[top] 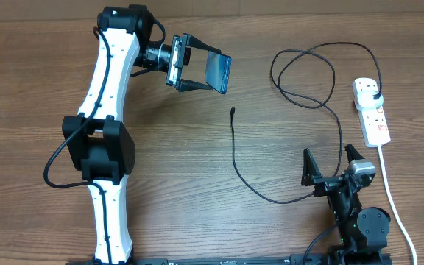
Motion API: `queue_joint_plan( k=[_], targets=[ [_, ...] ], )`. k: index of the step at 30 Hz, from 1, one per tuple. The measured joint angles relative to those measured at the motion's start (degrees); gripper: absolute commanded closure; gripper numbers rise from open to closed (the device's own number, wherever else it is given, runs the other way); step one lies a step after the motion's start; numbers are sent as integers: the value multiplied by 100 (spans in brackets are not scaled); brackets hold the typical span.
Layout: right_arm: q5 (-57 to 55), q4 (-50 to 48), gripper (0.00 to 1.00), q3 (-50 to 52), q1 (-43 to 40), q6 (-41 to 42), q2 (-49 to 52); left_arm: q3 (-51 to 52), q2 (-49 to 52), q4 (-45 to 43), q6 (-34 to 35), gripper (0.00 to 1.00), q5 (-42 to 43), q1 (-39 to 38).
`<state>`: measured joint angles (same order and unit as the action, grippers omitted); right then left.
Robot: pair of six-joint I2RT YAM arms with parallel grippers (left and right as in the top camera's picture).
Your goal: Plug charger to phone and switch on socket
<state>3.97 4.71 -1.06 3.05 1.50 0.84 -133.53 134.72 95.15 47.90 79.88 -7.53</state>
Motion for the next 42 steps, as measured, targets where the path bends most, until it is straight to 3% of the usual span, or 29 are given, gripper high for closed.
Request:
queue_joint_plan(
  k=[18, 25, 42],
  targets=[
    [9, 2, 0, 0, 0, 2, 0, 0, 0, 0, 0, 90, 0, 0],
    [111, -7, 0, 0, 0, 407, 33, -2, 0, 0, 0, 91, -109, 0],
    [1106, 149, 0, -367, 0, 601, 1207, 0, 0, -4, 0, 92, -127, 0]
  ],
)
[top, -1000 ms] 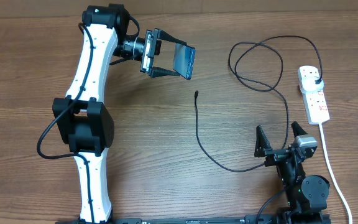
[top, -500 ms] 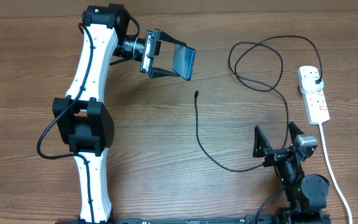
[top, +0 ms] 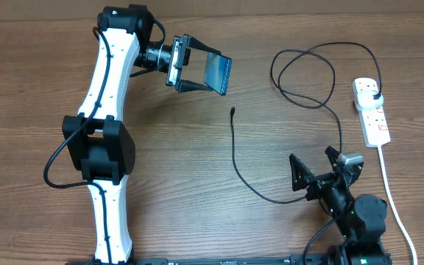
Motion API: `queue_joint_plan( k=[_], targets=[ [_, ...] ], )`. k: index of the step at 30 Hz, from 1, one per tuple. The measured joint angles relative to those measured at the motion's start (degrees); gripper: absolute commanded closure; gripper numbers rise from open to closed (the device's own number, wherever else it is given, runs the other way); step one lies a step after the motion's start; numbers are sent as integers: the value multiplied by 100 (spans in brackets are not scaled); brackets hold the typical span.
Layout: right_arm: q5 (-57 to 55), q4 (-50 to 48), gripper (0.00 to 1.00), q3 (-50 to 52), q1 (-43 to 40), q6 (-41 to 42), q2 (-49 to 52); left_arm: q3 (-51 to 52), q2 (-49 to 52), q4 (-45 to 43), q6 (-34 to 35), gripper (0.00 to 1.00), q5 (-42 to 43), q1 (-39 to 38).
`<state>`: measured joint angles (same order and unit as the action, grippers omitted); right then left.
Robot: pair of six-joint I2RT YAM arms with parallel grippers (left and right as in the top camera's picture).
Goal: Plug charger to phone and switch on socket
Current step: 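Move the right gripper forward toward the phone held by the left gripper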
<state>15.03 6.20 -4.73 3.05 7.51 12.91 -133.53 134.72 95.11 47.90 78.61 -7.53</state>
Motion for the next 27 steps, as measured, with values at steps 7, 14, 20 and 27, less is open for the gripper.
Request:
queue_joint_plan(
  k=[7, 14, 20, 27],
  targets=[
    [245, 557, 0, -885, 0, 7, 758, 0, 0, -2, 0, 94, -122, 0],
    [437, 1473, 0, -2216, 0, 22, 1770, -2, 0, -7, 2, 96, -208, 0],
    [1019, 1956, 0, -3342, 0, 24, 2953, -2, 0, -103, 221, 96, -898, 0],
    [2326, 1864, 0, -3932, 4, 251, 4647, -2, 0, -293, 820, 96, -2538, 0]
  ],
)
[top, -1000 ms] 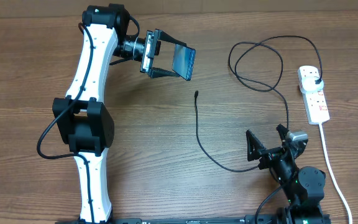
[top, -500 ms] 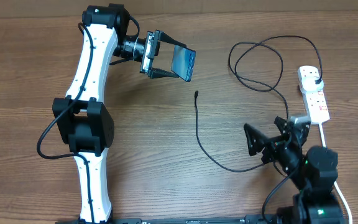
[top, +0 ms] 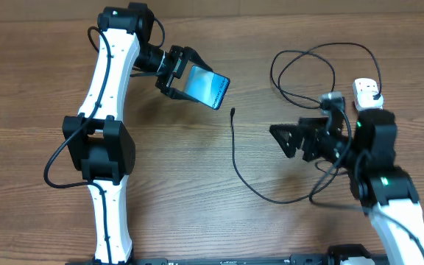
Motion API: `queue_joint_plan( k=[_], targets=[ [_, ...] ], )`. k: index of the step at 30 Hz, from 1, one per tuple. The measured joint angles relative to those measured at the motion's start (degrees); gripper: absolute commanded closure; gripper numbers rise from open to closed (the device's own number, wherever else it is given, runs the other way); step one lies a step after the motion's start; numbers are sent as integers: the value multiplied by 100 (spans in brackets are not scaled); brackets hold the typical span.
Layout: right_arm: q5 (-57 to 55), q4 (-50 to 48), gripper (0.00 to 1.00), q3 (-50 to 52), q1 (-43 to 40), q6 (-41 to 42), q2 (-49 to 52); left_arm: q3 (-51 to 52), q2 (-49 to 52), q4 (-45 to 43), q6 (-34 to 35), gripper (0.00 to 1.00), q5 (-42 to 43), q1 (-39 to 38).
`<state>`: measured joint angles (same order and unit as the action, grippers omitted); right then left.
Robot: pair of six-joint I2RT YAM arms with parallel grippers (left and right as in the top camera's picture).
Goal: Plug charger to phone and switch on socket
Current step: 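Move the right gripper forward toward the phone held by the left gripper, then close the right gripper on the phone's edge beside the left gripper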
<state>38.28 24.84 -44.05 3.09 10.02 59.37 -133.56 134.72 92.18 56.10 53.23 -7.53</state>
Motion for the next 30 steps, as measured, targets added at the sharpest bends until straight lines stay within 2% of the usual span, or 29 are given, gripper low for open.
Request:
queue_joint_plan(
  k=[3, 9, 12, 22, 30],
  targets=[
    [271, -479, 0, -11, 0, 540, 476, 0, 0, -26, 216, 96, -494, 0],
    [529, -2009, 0, -33, 22, 2229, 1069, 0, 0, -50, 535, 96, -1224, 0],
    [562, -2450, 0, -48, 201, 2710, 1316, 0, 0, -63, 660, 96, -1495, -9],
    [555, -3552, 9, -66, 979, 3462, 2518, 0, 0, -376, 973, 96, -1932, -363],
    [297, -3832, 16, -66, 1165, 3954, 2929, 0, 0, -487, 1224, 96, -1967, -632]
  ],
)
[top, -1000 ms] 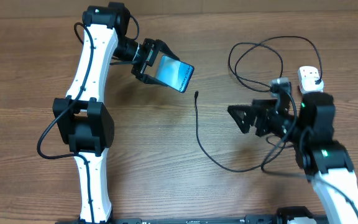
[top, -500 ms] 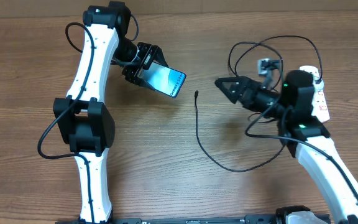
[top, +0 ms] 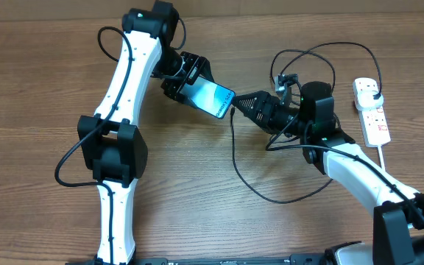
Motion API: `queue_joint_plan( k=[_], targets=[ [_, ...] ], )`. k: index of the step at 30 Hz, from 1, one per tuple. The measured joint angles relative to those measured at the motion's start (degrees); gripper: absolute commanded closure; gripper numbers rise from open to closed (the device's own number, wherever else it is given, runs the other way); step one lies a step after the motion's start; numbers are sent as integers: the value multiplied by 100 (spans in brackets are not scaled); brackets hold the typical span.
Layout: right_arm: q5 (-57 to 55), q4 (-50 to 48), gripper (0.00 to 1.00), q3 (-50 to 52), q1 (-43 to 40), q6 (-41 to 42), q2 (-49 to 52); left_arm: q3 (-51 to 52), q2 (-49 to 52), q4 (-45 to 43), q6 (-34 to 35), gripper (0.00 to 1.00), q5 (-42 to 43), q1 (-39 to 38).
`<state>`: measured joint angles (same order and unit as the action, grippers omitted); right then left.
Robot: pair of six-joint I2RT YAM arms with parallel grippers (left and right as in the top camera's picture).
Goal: Plug charger to phone and switch on socket
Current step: 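Close the right gripper on the phone's edge beside the left gripper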
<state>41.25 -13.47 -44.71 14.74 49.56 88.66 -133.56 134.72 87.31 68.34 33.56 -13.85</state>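
Note:
The phone [top: 213, 97], screen lit and facing up, hangs tilted above the table with my left gripper [top: 192, 82] shut on its upper end. The black charger cable's free tip [top: 232, 118] lies on the table just below the phone's lower right corner. From there the cable [top: 271, 199] curves down, right and back up in loops to the plug in the white power strip [top: 372, 118] at the far right. My right gripper [top: 243, 104] reaches in from the right, its fingers spread, tips just above the cable tip and beside the phone.
The cable's loops [top: 300, 70] lie behind my right arm [top: 344, 158]. The power strip's white lead [top: 397, 213] runs down the right side of the wooden table [top: 35, 169].
My right gripper has moved left from mid-table to the cable tip beside the phone. The left arm has shifted right and brought the phone lower, closer to the cable tip.
At first my left gripper held the phone high at the back while the right arm rested at the front edge. The right arm then turned left, rose toward mid-table as the phone tilted screen up, and now both meet at the cable tip.

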Motion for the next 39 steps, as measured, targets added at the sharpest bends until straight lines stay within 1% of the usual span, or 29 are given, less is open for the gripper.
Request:
queue_joint_plan(
  k=[3, 6, 10, 14, 16, 19, 29, 39],
  targets=[
    [-260, -105, 18, -2, 221, 61, 0, 0, 0, -70, 103, 96, -2, -83],
    [-584, -142, 23, -2, 490, 96, 0, 0, 0, -79, 212, 96, 0, -184],
    [-984, -68, 28, -2, 702, 136, 0, 0, 0, -79, 256, 96, -2, -313],
    [-1213, -63, 30, -2, 704, 144, 0, 0, 0, -76, 275, 96, -2, -435],
    [-1279, -61, 32, -2, 704, 142, 0, 0, 0, -74, 286, 96, -2, -496],
    [-1325, -61, 38, -2, 704, 144, 0, 0, 0, -76, 313, 96, 0, -575],
    [-1480, 105, 53, -2, 704, 155, 0, 0, 0, -79, 337, 96, 7, -833],
    [-1517, 138, 67, -2, 704, 157, 0, 0, 0, -85, 356, 96, 2, -859]
  ],
)
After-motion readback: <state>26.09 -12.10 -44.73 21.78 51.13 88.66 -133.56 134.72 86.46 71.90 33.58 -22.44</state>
